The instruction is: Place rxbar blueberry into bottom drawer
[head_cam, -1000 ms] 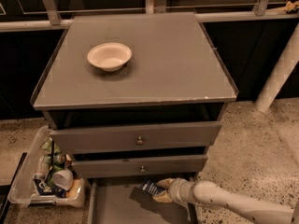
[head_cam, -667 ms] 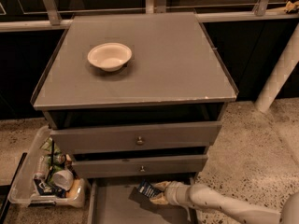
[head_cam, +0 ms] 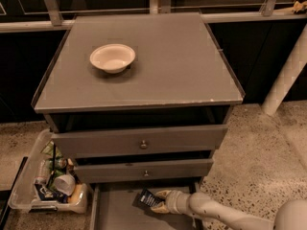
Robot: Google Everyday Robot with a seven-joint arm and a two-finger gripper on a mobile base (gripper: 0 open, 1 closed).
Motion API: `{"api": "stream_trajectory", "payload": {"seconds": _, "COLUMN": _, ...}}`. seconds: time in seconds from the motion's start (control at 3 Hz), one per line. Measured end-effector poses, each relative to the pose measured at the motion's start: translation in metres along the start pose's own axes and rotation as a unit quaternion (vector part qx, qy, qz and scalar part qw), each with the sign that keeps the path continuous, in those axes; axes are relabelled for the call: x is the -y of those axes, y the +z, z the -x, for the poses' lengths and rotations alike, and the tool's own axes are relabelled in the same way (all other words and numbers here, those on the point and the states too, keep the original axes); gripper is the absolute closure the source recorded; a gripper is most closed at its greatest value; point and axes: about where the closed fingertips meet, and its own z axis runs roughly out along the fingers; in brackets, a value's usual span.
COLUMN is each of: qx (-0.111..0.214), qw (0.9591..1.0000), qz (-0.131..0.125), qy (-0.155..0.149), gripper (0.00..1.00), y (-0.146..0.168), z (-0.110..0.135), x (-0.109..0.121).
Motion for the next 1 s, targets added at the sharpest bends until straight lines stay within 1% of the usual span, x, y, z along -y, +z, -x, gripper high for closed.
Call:
{"api": "stream_trajectory", "payload": {"seconds": 0.33, "qx": -0.007, "qw": 1.0, "qz": -0.001, "qy": 0.0, "gripper": 1.0, "y": 0.012, "z": -0.019, "x": -0.001}}
{"api": "stream_trajectory", "payload": {"seconds": 1.0, "qx": -0.036, "qw": 0.9993, "qz": -0.011, "qy": 0.0, "gripper": 1.0, "y": 0.035, "z": -0.058, "x": 0.002}}
